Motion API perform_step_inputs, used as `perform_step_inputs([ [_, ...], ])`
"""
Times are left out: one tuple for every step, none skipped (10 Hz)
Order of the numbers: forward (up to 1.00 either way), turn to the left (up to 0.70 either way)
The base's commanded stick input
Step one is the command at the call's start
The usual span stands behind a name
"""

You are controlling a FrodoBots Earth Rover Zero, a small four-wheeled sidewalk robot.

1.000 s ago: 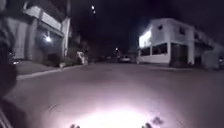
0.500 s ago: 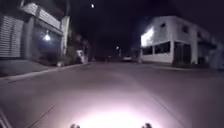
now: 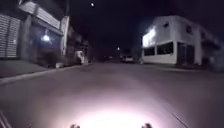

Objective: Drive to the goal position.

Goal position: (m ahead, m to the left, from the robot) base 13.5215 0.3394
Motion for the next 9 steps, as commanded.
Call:
perform_step_inputs([
  [0.85, 0.00],
  [0.85, 0.00],
  [0.85, 0.00],
  [0.85, 0.00],
  [0.85, 0.00],
  [0.85, 0.00],
  [0.85, 0.00],
  [0.85, 0.00],
  [0.85, 0.00],
])
